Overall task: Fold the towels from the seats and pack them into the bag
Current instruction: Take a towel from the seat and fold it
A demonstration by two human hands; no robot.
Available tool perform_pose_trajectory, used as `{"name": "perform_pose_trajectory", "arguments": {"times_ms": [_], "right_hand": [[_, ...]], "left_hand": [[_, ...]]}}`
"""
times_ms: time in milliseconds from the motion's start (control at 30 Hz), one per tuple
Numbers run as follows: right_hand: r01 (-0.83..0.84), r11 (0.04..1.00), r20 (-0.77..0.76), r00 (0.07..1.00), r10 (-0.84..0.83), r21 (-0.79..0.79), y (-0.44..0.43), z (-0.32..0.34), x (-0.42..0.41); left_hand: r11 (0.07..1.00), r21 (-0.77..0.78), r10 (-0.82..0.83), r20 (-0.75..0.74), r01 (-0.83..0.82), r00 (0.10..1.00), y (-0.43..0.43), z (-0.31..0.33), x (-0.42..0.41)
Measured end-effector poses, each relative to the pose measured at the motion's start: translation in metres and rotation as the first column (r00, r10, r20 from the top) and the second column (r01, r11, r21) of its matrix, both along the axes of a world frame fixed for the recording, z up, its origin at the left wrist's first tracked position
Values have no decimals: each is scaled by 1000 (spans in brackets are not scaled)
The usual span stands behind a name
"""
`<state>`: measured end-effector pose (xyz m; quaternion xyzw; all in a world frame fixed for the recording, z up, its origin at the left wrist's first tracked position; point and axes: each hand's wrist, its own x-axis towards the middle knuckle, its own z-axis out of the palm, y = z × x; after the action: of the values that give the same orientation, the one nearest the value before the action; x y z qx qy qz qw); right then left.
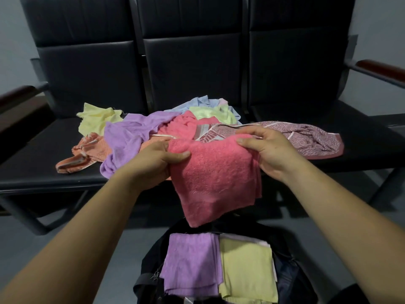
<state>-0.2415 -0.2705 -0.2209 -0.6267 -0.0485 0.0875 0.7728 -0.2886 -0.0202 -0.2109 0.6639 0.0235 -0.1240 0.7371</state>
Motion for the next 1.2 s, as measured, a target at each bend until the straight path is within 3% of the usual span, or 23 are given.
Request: {"name": "perform_pose_trajectory", "arguments": {"times_ms": [167, 267, 333, 467, 567, 700, 867, 1000, 1100, 1133, 1200], "right_hand": [[-275, 957, -101, 959, 265, -96, -10, -5, 0], [-189, 902, 33, 975, 219, -387, -10, -7, -1], [-106, 886, 103, 980, 169, -451, -10, -7, -1], [-125, 908, 74, 983, 168, -401, -12, -7, -1], [-88, 959, 8, 996, 93, -271, -10, -8, 0], [-3, 1000, -88, 996, 5, 19, -10, -6, 0], [-81, 991, -99, 991, 91, 109, -13, -4, 1], [-207, 978, -80, 975, 207, 0, -14, -5, -3], [-123, 967, 1, 992, 127, -222, -15, -12, -5], [-71, 952, 42, 995, 87, -298, -17, -15, -5], [46, 882, 150, 988, 29, -469, -25, -20, -1]], "left_hand": [[961, 258, 80, 87, -100, 993, -2, -11, 5], [966, 225, 102, 111, -125, 989, -4, -11, 5], [979, 152, 117, 127, -136, 985, -8, -7, 3], [995, 55, 77, 128, -85, 989, -11, -4, 1], [985, 170, -1, 152, -25, 988, -8, -4, 0], [869, 455, 64, 286, -194, 956, -3, -10, 4], [864, 408, 180, 297, -295, 938, -7, -14, 6], [859, 326, 311, 279, -394, 909, -5, -16, 8], [912, 351, 129, 249, -213, 960, -3, -16, 7], [894, 416, 52, 274, -167, 960, -5, -15, 5], [742, 635, -52, 378, -217, 924, -8, -17, 6]]}}
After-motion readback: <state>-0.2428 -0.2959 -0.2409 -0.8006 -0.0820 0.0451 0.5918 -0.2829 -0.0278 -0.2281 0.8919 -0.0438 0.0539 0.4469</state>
